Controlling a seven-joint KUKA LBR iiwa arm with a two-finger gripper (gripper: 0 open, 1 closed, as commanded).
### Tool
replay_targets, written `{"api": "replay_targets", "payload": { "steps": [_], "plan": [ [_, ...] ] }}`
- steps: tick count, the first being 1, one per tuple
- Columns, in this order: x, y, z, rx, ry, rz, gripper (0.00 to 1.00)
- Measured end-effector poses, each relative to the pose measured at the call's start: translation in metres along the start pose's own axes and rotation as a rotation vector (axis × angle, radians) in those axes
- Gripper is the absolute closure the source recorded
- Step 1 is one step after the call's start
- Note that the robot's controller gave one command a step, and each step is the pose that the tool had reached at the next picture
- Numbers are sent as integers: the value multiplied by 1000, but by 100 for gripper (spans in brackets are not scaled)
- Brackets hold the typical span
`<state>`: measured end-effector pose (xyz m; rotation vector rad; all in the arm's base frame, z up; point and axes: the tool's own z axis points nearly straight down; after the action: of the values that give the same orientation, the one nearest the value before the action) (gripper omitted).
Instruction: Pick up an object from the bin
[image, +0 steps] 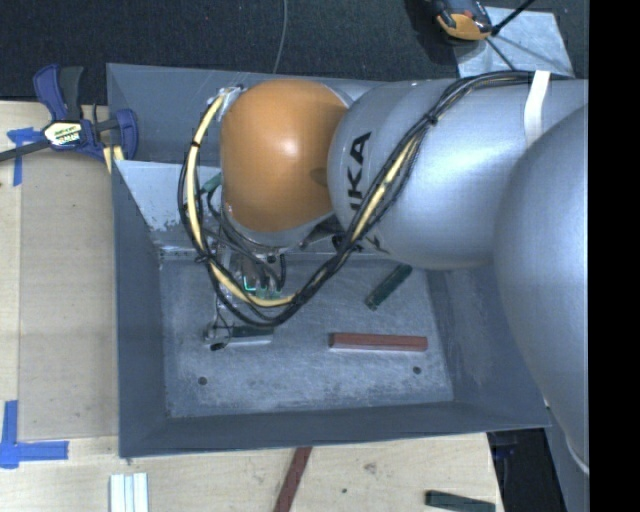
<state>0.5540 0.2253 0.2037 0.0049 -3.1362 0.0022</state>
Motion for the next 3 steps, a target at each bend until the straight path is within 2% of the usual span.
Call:
{"api": "replay_targets", "payload": {
  "steps": [1,2,3],
  "plan": [
    [-2,-1,-5,-3,-8,3,0],
    [-3,-26,60,-4,-12,40,0],
    [-1,-50,72,-1,-1,82,0]
  ]
}}
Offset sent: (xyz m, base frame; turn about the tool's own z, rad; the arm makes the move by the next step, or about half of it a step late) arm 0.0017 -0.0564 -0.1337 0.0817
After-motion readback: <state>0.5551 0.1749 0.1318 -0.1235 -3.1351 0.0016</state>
